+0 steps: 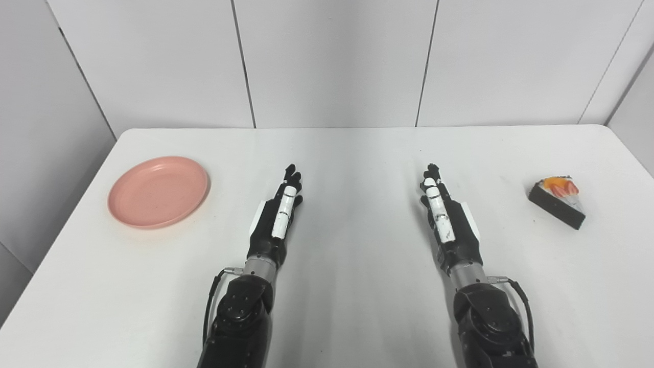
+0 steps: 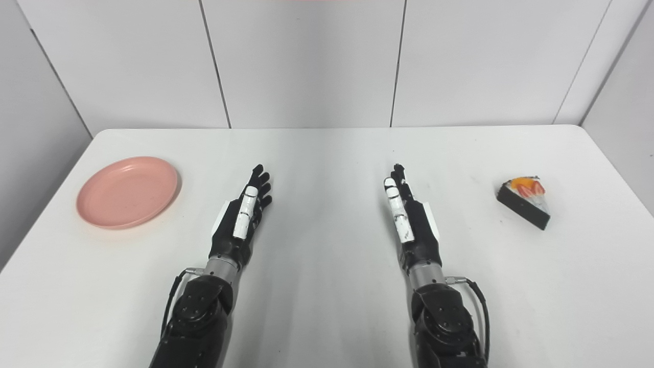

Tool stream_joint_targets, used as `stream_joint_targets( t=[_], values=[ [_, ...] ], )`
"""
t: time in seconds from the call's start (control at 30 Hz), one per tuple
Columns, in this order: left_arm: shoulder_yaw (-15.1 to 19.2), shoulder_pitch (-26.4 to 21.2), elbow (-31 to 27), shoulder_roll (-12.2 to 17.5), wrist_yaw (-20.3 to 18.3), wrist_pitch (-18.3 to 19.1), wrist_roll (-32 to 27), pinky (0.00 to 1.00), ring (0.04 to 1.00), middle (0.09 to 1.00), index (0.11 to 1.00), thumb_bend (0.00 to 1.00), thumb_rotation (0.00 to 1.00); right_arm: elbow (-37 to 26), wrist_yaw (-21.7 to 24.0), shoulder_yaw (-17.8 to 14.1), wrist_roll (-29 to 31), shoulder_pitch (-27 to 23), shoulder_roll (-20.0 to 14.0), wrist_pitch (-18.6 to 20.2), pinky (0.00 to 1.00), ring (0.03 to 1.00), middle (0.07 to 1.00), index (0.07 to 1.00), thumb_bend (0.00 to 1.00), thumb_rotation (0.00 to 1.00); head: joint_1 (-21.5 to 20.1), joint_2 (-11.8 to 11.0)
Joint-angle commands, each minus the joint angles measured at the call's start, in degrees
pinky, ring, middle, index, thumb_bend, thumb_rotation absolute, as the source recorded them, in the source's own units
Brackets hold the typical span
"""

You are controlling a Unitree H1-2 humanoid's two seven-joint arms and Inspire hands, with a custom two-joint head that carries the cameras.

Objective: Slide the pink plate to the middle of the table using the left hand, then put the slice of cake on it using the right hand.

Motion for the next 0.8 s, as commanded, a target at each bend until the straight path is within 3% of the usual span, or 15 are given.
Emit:
stream_joint_targets(
  t=[0.0, 0.77],
  values=[
    [0.2, -0.7, -1.2, -0.1, 0.2, -0.2, -0.6, 1.0, 1.0, 1.0, 1.0, 0.61, 1.0, -2.0, 0.1, 0.2, -0.1, -2.0, 0.3, -0.3, 1.0, 0.975, 0.991, 1.0, 0.52, 0.95, 0.0, 0.1],
    [-0.1, -0.5, -1.5, 0.1, -0.5, -0.1, -1.1, 1.0, 1.0, 1.0, 1.0, 0.61, 1.0, -2.2, 0.3, 0.2, 0.1, -1.9, 0.2, -0.6, 1.0, 0.977, 0.994, 1.0, 0.5, 0.95, 0.0, 0.1]
  ],
)
